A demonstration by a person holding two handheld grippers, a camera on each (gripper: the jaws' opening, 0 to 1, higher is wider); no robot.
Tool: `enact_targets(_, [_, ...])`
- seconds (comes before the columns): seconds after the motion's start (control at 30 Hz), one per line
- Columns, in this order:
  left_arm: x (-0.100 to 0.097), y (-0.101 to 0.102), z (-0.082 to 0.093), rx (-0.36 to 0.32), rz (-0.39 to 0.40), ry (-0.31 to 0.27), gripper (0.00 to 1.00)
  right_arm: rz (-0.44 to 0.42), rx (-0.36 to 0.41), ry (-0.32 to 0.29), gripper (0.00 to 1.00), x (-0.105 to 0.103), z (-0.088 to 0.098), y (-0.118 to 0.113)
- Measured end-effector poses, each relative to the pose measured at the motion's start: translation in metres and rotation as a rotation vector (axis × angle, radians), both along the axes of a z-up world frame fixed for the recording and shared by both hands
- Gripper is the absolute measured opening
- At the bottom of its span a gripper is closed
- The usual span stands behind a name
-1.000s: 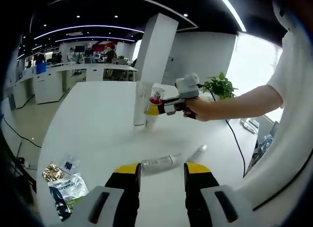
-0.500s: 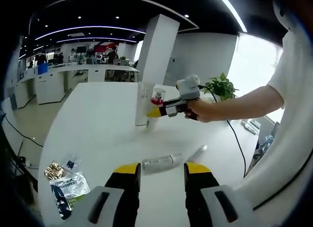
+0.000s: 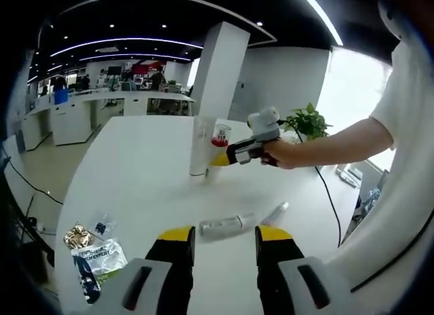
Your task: Arrange the skincare products in the storage area until every visible bottle or jar stands upright without overlapping.
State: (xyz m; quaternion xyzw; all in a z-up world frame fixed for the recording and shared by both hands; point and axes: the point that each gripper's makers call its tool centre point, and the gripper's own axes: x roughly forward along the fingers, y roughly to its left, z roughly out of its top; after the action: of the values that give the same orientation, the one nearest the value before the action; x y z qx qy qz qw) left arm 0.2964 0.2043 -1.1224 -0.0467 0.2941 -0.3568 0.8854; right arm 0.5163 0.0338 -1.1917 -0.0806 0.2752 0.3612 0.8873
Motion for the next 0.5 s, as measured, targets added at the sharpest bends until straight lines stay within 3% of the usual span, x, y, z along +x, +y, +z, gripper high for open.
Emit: enact_targets(0.5, [-0.0021, 0.0014, 0.0012, -0.012, 0.011, -0.005, 0.36, -0.031, 0.013, 0.017, 0.35, -0.0025, 0.0032, 0.0025])
